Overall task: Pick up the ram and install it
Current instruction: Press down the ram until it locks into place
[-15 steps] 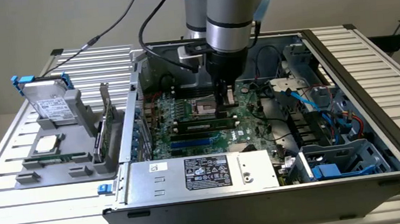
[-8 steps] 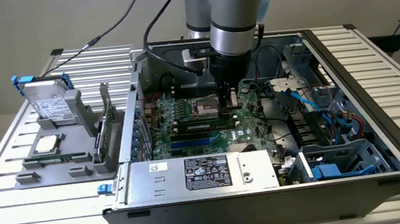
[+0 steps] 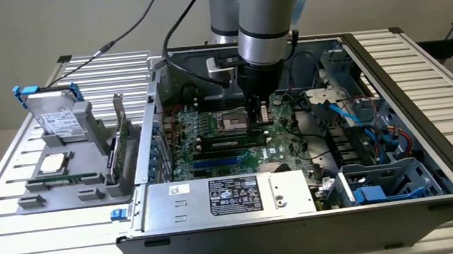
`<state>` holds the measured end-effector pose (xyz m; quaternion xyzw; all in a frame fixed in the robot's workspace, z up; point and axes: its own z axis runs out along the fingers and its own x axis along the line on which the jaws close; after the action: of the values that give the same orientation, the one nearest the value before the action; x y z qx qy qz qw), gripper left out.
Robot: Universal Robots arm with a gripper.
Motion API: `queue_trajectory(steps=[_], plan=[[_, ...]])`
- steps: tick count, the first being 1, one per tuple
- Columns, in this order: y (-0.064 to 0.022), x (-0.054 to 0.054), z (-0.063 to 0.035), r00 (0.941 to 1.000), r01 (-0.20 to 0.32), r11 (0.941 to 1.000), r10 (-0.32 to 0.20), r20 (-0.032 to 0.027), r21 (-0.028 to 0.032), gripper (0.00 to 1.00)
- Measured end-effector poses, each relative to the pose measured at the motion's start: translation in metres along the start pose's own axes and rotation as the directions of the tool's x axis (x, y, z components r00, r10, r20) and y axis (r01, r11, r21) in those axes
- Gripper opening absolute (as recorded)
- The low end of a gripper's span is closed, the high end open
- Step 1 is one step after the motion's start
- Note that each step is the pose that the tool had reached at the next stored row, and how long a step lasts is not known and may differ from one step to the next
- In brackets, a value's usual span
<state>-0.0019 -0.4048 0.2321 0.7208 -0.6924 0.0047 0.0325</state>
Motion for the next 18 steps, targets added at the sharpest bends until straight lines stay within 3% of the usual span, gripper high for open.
queue_trajectory(steps=[18], plan=[[-0.0003, -0.0026, 0.0067, 1.0000, -0.008, 1.0000, 0.008, -0.0002, -0.0006, 0.10]])
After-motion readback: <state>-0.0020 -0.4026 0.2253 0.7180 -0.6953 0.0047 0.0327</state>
